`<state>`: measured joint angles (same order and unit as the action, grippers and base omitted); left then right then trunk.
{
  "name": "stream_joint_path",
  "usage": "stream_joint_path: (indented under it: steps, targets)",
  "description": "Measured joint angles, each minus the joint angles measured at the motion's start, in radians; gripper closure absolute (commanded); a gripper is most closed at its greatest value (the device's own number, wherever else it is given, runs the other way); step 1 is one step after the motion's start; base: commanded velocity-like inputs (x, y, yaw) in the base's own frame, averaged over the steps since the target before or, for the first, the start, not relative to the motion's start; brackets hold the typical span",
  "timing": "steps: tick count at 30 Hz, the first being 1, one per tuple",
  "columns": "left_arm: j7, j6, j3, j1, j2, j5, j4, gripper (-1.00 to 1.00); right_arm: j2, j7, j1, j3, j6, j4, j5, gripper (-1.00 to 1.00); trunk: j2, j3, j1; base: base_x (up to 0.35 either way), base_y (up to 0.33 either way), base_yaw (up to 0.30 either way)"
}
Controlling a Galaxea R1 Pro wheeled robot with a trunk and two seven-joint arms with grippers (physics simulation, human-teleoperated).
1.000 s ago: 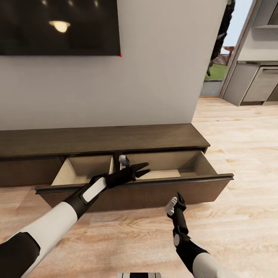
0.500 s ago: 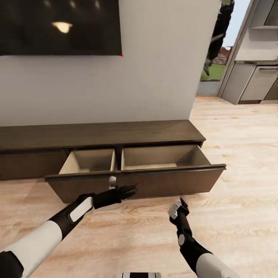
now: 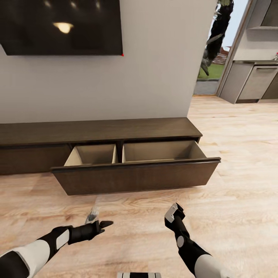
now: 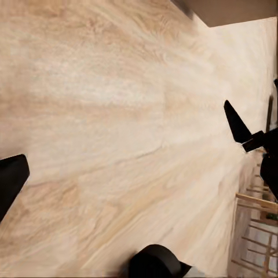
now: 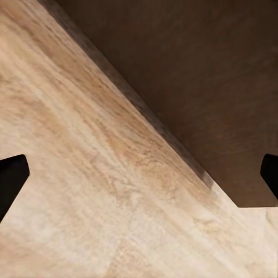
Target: Place each of the two pumpkins and all three candles from the living room inside a cabinet in the living room (use any cabinet), then make sure every cabinet is closed, and position the cauldron so it is next to a table in the living room.
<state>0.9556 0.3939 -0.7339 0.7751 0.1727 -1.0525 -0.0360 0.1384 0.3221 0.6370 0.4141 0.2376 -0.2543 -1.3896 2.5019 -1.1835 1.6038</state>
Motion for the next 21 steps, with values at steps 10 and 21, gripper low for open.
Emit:
stream_joint_path:
  steps: [10,21]
  targets:
    - [-0.544,-0.122,0.013,-0.072,-0.005,-0.008,0.029,-1.00,-0.001,0.005,-0.012,0.035,0.009,0.085,0.086,-1.00,0.000,0.000,0.000,-0.003,0.000,0.000]
    - [-0.692,-0.129,0.013,-0.116,-0.049,0.000,0.027,-1.00,-0.007,0.000,-0.016,0.055,0.041,0.236,0.403,-1.00,0.000,0.000,0.000,0.000,0.000,0.000]
